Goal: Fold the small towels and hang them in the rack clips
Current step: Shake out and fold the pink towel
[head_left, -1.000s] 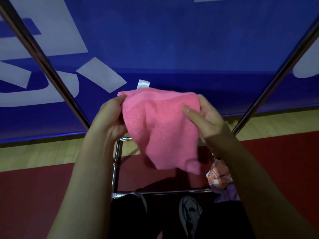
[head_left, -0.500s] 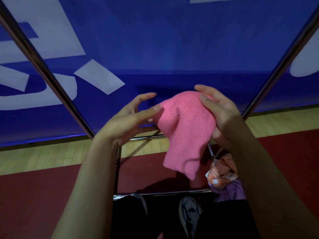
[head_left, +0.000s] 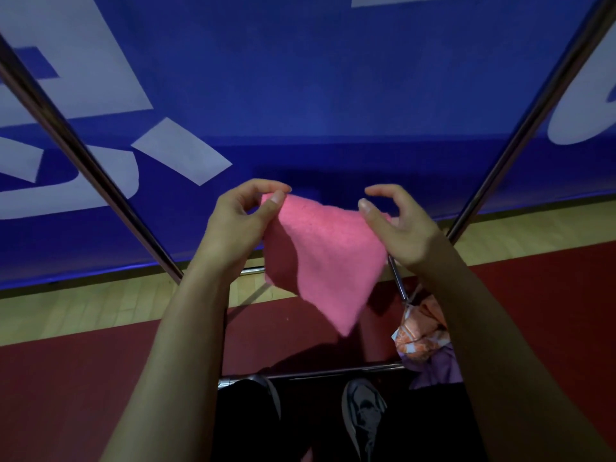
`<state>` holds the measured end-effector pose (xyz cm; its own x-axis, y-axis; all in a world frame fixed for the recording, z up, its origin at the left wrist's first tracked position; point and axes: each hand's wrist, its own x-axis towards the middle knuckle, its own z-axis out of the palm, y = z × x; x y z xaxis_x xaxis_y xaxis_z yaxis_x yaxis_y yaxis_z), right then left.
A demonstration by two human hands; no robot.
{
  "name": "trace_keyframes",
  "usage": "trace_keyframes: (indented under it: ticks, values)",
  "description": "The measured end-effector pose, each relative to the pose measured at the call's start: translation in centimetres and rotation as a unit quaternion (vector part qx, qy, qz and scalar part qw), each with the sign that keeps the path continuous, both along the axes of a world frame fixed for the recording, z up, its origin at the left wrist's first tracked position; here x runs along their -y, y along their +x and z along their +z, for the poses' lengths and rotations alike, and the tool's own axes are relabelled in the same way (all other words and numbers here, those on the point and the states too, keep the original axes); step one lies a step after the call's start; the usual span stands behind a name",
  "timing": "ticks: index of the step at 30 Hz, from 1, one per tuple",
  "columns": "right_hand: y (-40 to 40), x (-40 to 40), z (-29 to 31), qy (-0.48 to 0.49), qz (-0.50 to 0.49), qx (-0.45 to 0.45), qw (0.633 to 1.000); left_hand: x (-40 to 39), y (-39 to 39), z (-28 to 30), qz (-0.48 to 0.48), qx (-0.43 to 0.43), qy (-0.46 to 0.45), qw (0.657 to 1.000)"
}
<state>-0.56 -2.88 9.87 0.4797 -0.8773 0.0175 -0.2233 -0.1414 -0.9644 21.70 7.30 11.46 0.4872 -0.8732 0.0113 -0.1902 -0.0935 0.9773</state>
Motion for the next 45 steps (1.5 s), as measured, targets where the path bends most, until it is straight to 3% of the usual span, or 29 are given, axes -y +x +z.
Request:
trace_keyframes:
  ticks: [2, 7, 17, 22, 28, 34, 37, 40, 45]
  values:
    - [-0.1, -0.2, -0.1, 0.105, 0.061, 0.039, 0.992, 0.0, 0.3, -0.2, 0.013, 0.013, 0.002, 1.0]
    - [-0.5, 0.0, -1.0, -0.131, 0.144, -0.134, 0.972, 0.1, 1.0, -0.7, 0.038, 0.041, -0.015, 0.998]
    - [0.0, 0.4, -1.3, -0.067, -0.003, -0.079, 0.995, -0.2, 0.9, -0.4, 0.096, 0.107, 0.006, 0.99]
    - [0.7, -0.6, -0.5, -0.196, -0.019, -0.154, 0.968, 0.0, 0.6, -0.1, 0.106, 0.11, 0.007, 0.988]
    - [1.4, -0.9, 0.2, -0.241, -0.021, -0.148, 0.959, -0.2, 0.9, -0.3, 0.098, 0.131, 0.073, 0.984]
    - [1.9, -0.9, 0.0, -0.247, -0.008, -0.2, 0.948, -0.6, 1.2, 0.2, 0.096, 0.129, 0.075, 0.984]
    - [1.9, -1.0, 0.1, -0.245, -0.014, -0.191, 0.951, -1.1, 1.7, 0.4, 0.062, 0.126, 0.115, 0.983]
    - [1.9, -1.2, 0.4, -0.242, -0.011, -0.169, 0.955, -1.5, 1.9, 0.5, -0.016, 0.101, 0.21, 0.972]
    - [2.5, -1.8, 0.4, -0.259, 0.011, -0.154, 0.953, -1.4, 2.1, 0.0, -0.124, 0.247, 0.297, 0.914]
